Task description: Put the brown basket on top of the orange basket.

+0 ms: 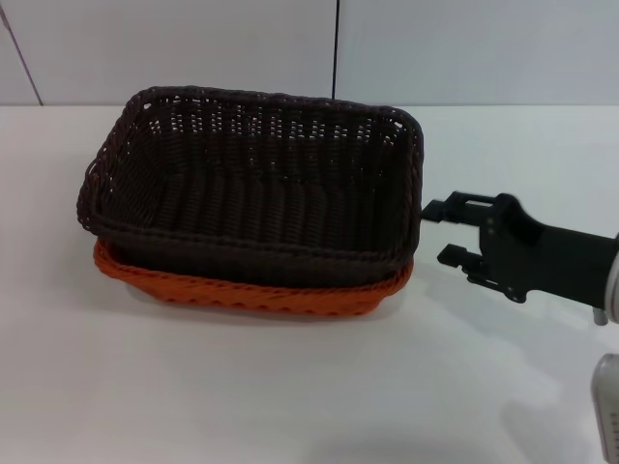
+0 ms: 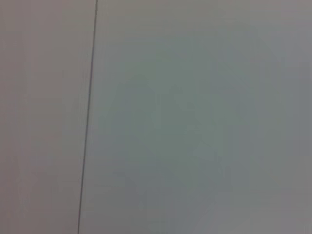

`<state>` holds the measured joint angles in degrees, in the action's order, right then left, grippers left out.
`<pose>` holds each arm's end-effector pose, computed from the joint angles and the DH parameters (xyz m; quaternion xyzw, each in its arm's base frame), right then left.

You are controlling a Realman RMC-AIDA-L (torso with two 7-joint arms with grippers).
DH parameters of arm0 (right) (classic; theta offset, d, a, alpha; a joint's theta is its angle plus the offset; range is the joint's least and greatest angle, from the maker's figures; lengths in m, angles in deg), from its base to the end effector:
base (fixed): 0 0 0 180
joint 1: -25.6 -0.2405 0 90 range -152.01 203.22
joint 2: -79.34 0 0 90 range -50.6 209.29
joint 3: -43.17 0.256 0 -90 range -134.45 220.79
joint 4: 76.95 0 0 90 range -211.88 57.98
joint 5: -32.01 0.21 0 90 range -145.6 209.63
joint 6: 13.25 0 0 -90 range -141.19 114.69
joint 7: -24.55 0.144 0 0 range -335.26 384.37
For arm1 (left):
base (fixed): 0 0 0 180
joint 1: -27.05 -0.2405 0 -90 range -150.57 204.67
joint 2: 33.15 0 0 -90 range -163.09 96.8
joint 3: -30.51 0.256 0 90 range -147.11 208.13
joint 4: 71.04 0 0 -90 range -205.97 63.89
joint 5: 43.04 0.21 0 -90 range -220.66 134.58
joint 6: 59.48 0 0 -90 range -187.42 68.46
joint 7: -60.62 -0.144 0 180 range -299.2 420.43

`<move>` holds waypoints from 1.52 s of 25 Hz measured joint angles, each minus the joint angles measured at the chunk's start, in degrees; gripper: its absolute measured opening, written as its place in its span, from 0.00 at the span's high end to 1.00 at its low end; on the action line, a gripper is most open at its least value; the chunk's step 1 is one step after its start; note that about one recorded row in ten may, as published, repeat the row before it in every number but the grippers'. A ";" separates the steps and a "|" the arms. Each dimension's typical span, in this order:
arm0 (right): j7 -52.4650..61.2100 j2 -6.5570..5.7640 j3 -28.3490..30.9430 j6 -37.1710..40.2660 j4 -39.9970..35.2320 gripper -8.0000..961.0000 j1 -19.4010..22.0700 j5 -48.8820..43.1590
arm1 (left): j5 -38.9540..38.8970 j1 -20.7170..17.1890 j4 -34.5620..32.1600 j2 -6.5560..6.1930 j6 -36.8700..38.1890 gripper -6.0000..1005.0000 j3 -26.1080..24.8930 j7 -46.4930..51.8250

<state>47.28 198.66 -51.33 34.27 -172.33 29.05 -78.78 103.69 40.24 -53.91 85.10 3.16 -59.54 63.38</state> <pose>0.1882 0.2899 0.0034 -0.7777 -0.5167 -0.1249 0.3355 -0.4094 0.2844 0.0713 -0.4976 -0.2993 -0.2448 0.7764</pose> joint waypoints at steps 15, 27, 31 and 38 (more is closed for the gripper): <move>-9.03 0.17 13.92 -3.06 23.95 0.38 -0.82 72.52 | -0.05 -1.60 0.99 -0.16 1.94 0.23 3.32 3.50; -17.62 0.26 15.25 59.36 82.62 0.37 -14.41 139.21 | -0.03 -1.57 0.72 -0.16 5.57 0.23 3.45 5.10; -9.39 0.07 16.86 56.64 84.61 0.37 -14.19 141.01 | 0.02 -1.55 0.71 -0.07 6.91 0.23 3.31 4.35; -2.21 -0.62 17.92 50.05 85.21 0.29 -13.97 140.70 | -0.02 -1.85 0.62 0.02 7.07 0.23 3.23 3.15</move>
<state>45.07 198.04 -33.41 84.32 -87.12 15.08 61.91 103.68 38.39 -53.29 85.12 10.23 -56.31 66.52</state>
